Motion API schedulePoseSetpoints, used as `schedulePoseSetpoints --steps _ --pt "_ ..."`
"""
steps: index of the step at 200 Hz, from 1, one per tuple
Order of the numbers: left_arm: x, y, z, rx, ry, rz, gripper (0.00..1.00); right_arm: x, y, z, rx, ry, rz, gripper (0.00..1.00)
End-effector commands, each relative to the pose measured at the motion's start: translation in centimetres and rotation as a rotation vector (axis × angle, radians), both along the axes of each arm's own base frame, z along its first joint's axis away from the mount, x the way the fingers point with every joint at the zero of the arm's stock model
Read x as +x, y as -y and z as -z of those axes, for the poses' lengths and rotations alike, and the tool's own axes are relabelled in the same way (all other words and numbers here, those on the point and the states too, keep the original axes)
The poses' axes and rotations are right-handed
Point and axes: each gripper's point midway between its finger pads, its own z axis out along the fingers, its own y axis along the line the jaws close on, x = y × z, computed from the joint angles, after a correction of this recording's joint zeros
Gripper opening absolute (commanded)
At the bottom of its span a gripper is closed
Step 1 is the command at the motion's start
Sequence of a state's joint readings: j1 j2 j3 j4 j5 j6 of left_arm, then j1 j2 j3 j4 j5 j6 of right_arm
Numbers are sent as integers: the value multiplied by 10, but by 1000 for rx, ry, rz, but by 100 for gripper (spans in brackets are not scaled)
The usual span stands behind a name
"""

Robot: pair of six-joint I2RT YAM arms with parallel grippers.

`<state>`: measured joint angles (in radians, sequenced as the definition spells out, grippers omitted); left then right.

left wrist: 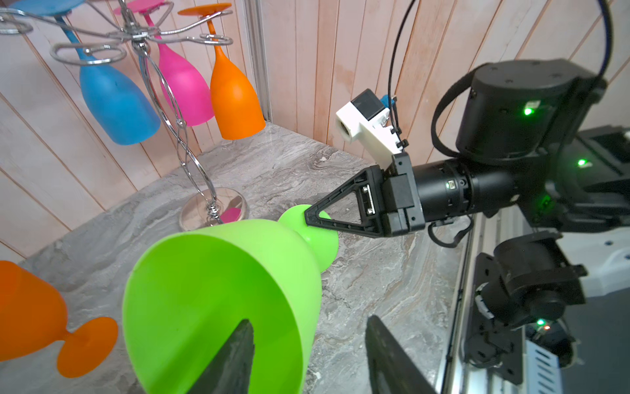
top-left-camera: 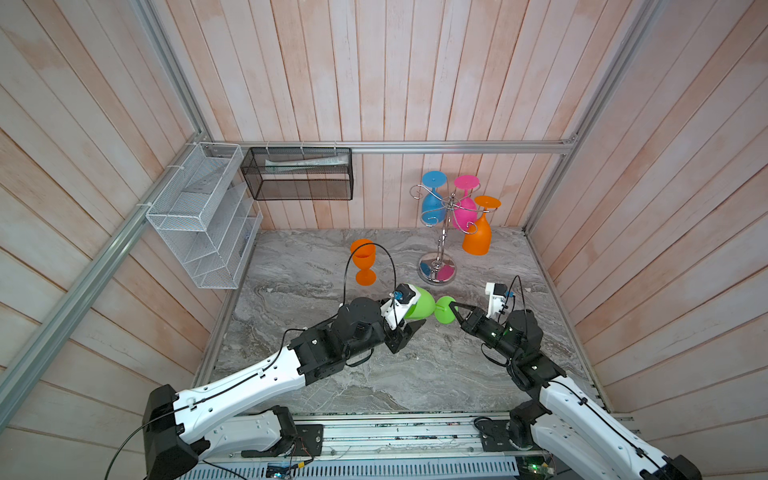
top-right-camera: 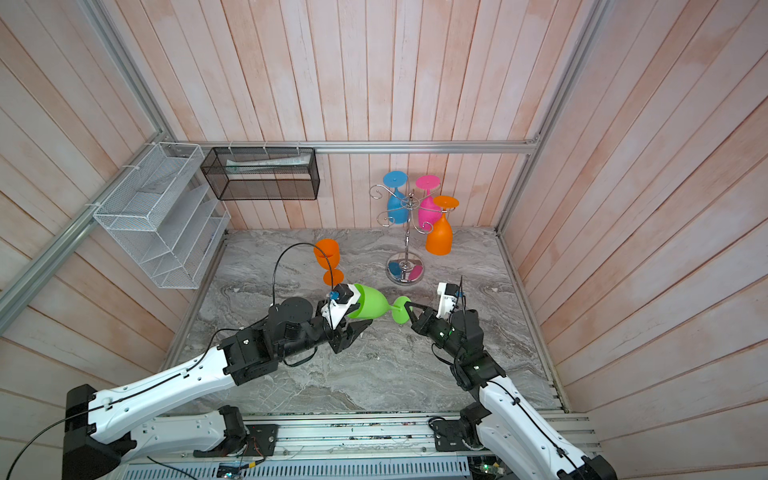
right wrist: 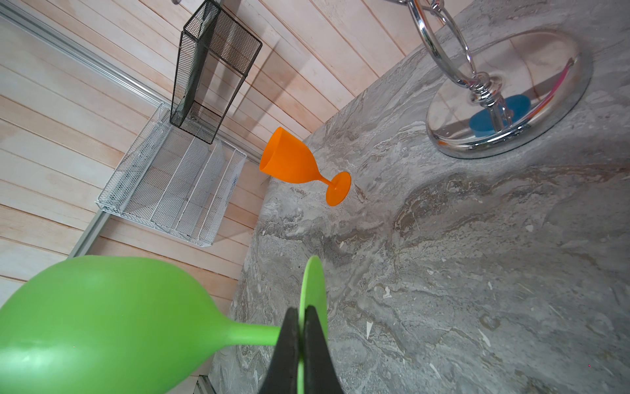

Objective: Take the wine glass off the wine glass rack
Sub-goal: 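Close the left gripper on the green bowl while the right releases the foot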

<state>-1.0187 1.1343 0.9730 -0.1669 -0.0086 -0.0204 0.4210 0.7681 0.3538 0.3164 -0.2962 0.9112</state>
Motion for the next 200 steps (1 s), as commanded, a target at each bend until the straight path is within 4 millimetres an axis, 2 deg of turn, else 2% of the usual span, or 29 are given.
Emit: schedulePoseSetpoints --steps 1,33,120,178,200 --pt "-3 8 -13 -39 -20 42 49 0 0 -5 -6 44 -1 0" --pt "-1 14 -14 -35 -28 51 39 1 3 -3 -15 47 17 0" --pt "8 17 -24 -79 -27 18 24 3 5 -1 -9 56 36 0" --pt "16 23 -29 -94 -79 -1 0 5 6 2 -17 50 45 0" --pt "23 18 -31 -83 -95 -40 0 6 7 2 -29 55 53 0"
